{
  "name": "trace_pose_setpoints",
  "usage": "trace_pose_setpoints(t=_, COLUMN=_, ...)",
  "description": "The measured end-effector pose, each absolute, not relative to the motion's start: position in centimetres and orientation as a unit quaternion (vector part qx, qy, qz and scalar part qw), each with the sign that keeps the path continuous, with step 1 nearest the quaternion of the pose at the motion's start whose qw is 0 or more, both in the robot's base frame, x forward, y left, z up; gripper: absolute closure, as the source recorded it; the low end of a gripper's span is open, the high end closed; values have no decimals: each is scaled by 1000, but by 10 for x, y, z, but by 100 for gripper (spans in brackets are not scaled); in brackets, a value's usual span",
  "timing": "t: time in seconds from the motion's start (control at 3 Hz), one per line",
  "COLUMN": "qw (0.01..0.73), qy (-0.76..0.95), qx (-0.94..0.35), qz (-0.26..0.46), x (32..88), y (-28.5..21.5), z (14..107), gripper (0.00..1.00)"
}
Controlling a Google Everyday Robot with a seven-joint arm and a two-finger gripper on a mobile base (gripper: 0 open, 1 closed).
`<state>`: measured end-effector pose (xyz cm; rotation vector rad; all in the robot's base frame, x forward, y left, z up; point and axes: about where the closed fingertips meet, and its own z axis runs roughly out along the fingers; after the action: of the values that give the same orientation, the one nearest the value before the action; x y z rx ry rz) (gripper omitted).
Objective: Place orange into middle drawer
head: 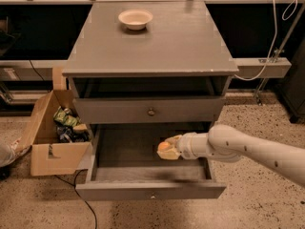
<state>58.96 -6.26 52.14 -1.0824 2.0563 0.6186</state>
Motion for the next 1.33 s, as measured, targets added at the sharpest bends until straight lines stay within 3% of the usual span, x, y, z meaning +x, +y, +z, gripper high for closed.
trace_pose_setpoints(t=0.33, qw=334, qy=810, qx=-408, qz=256, x=600, y=-58, z=460, gripper=98)
trace_pose_setpoints(t=1.33, qw=278, qy=814, qx=-434, qz=269, x=614, y=-42, z=405, gripper=29)
